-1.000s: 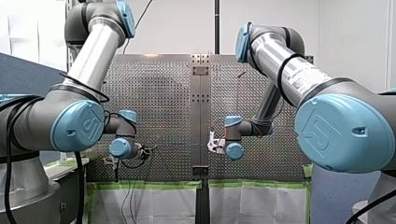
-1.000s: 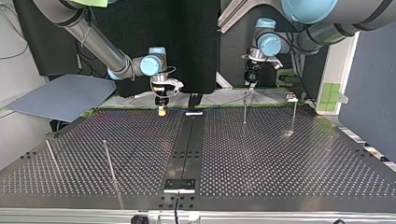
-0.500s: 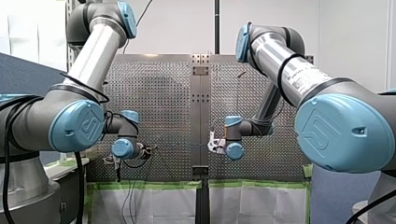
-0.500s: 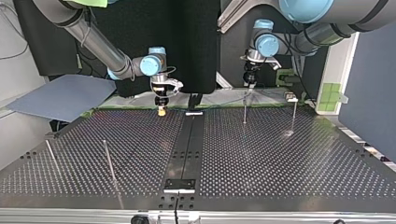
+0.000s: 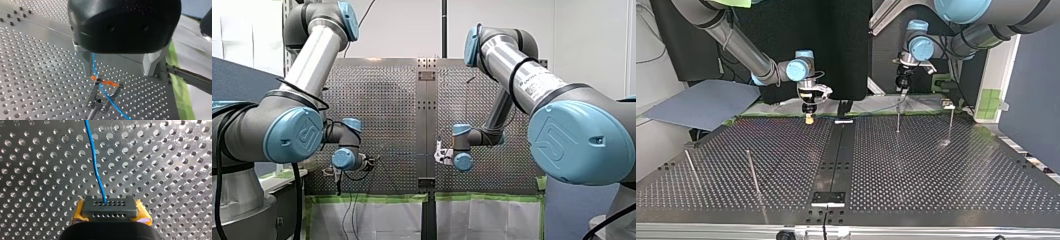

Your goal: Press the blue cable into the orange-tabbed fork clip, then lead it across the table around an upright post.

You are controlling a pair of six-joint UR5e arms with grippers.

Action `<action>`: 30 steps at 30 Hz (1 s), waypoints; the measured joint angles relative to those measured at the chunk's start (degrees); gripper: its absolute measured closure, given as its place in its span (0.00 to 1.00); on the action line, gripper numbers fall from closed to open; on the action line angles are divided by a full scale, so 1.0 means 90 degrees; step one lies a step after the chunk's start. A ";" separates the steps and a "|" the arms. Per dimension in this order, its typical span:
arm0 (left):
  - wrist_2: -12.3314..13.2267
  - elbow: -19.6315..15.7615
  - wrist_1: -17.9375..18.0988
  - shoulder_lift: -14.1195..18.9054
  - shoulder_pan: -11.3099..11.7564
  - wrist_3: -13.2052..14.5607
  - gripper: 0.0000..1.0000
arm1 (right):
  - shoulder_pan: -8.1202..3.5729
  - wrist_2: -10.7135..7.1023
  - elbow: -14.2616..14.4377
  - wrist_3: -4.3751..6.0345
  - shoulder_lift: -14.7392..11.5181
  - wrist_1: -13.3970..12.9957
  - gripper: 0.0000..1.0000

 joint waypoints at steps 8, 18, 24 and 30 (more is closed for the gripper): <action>0.0001 0.0009 -0.0189 0.0010 -0.0214 0.0333 0.00 | 0.0000 0.0000 0.0002 0.0000 0.0000 0.0001 1.00; -0.0291 0.0401 -0.0228 0.0010 -0.0697 0.0262 0.00 | 0.0000 -0.0001 0.0002 0.0000 0.0000 -0.0007 1.00; -0.0638 0.0751 -0.0314 0.0001 -0.1050 -0.0083 0.00 | 0.0000 0.0000 0.0002 0.0000 0.0000 0.0000 1.00; -0.1005 0.1118 -0.0642 -0.0175 -0.1347 -0.0404 0.00 | 0.0005 0.0000 0.0002 -0.0001 0.0000 -0.0001 1.00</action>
